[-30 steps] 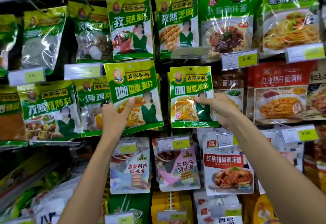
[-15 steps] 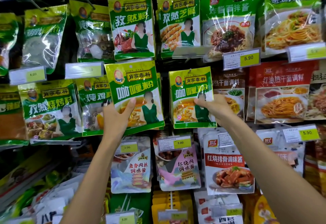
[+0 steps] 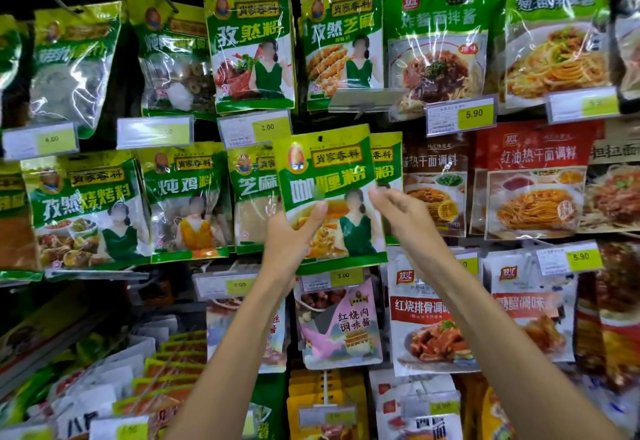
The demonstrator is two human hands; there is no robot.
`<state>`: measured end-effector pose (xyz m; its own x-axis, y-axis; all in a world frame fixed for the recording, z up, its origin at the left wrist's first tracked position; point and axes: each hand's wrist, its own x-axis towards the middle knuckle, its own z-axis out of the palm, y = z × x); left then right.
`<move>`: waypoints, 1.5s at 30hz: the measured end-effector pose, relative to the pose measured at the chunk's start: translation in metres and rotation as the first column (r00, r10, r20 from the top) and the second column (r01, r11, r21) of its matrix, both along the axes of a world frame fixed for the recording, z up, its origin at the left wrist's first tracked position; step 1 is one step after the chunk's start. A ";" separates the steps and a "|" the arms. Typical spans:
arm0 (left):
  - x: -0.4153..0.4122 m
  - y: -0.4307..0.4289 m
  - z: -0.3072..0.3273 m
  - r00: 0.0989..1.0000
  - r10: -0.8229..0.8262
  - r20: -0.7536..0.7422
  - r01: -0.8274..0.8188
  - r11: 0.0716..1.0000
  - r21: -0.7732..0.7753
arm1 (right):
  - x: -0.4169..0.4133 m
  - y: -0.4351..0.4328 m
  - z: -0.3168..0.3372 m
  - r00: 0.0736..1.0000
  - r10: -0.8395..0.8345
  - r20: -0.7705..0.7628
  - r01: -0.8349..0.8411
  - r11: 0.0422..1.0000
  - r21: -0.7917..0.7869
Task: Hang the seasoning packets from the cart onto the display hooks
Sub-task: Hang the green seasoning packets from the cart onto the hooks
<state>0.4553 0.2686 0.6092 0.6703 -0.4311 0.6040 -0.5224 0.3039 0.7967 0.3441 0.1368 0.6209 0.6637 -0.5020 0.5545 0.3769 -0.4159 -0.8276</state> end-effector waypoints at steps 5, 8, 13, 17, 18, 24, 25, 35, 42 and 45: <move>-0.012 -0.013 0.004 0.999 -0.051 -0.010 0.051 0.999 0.000 | 0.004 -0.003 0.002 0.997 0.054 0.054 -0.059 0.993 0.098; -0.008 -0.011 0.012 0.992 0.075 0.099 -0.086 0.990 0.114 | 0.006 -0.011 0.001 0.995 0.071 0.071 -0.079 0.990 0.119; 0.021 0.009 0.058 0.555 0.671 0.492 -0.607 0.731 -0.312 | 0.005 -0.027 -0.004 0.995 0.070 0.073 -0.078 0.989 0.126; 0.051 0.009 0.095 0.074 0.790 0.609 -0.695 0.479 -0.537 | 0.007 -0.035 -0.007 0.996 0.063 0.066 -0.072 0.988 0.135; 0.057 0.007 0.100 0.038 0.766 0.642 -0.710 0.472 -0.522 | 0.007 -0.037 -0.006 0.996 0.056 0.064 -0.064 0.988 0.144; 0.077 -0.004 0.094 -0.029 0.693 0.720 -0.749 0.462 -0.475 | 0.011 -0.046 0.006 0.997 0.025 0.067 -0.037 0.983 0.178; 0.078 -0.005 0.094 -0.037 0.702 0.711 -0.744 0.456 -0.489 | 0.012 -0.047 0.008 0.998 0.021 0.064 -0.032 0.983 0.180; 0.077 -0.007 0.093 -0.055 0.725 0.687 -0.728 0.442 -0.524 | 0.020 -0.054 0.018 1.000 -0.006 0.019 0.002 0.976 0.216; 0.079 -0.008 0.092 -0.047 0.737 0.674 -0.709 0.451 -0.542 | 0.037 -0.055 0.017 0.938 -0.347 0.014 0.346 0.938 0.032; 0.080 -0.008 0.092 -0.056 0.743 0.667 -0.705 0.444 -0.553 | 0.045 -0.056 0.016 0.921 -0.388 0.033 0.387 0.922 0.029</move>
<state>0.5351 0.2605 0.7014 -0.1603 0.0039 0.9871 -0.7482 -0.6527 -0.1189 0.3889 0.0803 0.6365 0.3941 -0.7274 0.5617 0.2208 -0.5183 -0.8262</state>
